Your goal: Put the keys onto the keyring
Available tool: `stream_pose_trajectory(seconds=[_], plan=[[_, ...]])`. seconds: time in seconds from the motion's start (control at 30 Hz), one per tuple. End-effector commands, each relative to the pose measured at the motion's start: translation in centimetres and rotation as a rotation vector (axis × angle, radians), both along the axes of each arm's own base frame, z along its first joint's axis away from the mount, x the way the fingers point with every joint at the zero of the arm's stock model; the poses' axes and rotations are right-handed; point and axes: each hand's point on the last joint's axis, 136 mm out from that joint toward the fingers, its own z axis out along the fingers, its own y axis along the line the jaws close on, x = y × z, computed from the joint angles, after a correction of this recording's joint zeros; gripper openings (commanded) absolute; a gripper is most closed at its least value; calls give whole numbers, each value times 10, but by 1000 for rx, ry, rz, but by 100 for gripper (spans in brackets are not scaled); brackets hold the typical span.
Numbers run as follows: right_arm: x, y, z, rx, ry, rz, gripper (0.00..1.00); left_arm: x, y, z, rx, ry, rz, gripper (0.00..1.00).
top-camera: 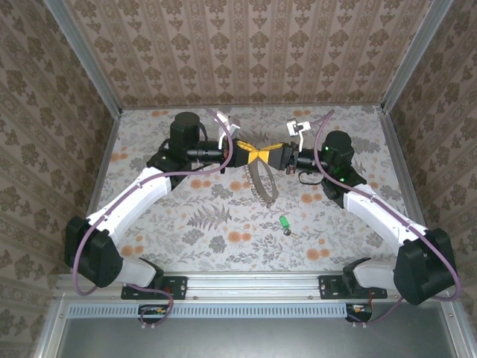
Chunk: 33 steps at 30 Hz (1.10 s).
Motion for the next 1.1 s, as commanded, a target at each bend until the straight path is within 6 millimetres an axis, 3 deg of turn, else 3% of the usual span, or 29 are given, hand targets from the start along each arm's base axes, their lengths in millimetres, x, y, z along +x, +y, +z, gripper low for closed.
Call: stream_pose_trajectory(seconds=[0.0,0.27,0.33,0.37,0.5,0.63,0.9,1.07], plan=[[-11,8,15,12,-65,64,21,1,-2,22,-42,-43,-16,0],[-8,6,14,-7,-70,36,0,2,-4,20,-39,-38,-19,0],[-5,5,13,-20,-70,16,0,5,-4,19,-35,-33,0,0],[-3,4,11,-26,-69,7,0,7,-3,19,-35,-35,11,3],[6,-5,12,-31,-82,-48,0,21,2,24,-41,-34,109,37],[11,-12,21,-1,-109,-75,0,36,14,36,-70,-31,228,54],[15,-23,54,78,-226,-121,0,57,20,51,-103,8,340,62],[22,-31,75,126,-272,-160,0,67,14,54,-125,40,339,57]])
